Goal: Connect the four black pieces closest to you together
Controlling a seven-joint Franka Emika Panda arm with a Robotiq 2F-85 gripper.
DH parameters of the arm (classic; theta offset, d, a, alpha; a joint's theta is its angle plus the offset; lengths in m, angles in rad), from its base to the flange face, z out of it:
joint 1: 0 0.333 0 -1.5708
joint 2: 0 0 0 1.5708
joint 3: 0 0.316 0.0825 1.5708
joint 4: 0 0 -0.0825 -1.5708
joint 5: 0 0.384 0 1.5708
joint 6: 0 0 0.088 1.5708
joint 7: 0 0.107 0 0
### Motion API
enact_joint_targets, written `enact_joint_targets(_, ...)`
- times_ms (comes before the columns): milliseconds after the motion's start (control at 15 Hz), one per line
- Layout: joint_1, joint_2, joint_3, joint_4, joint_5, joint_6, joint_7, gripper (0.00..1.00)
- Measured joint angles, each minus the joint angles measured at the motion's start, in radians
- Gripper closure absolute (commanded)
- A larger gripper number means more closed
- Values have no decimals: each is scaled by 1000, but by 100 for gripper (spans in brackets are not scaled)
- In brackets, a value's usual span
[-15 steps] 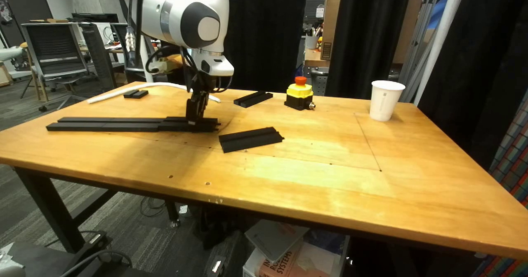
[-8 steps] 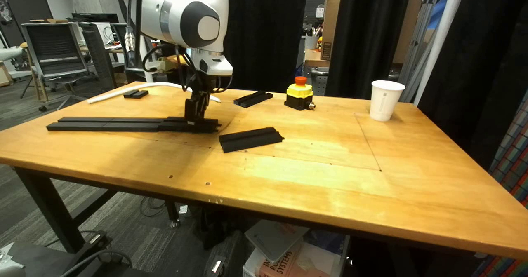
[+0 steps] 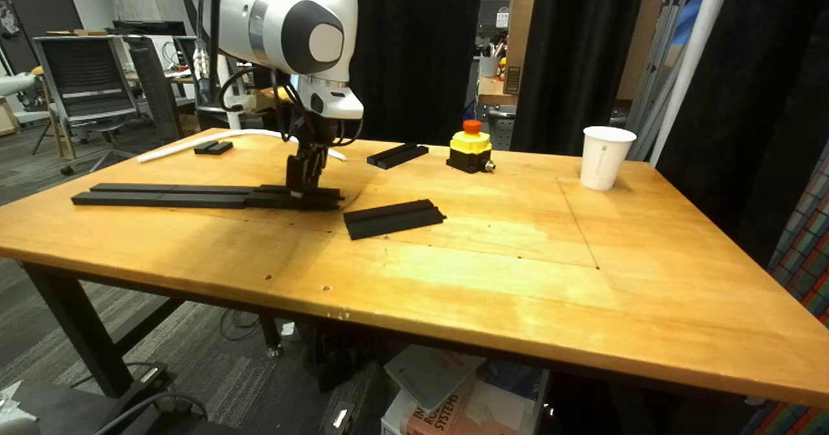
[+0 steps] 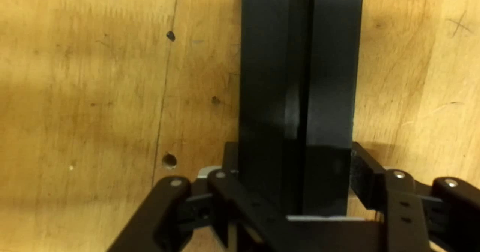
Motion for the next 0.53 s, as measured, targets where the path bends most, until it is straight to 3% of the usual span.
enact_joint_targets(533,0,-1,0,-1,0,-1,-6,54)
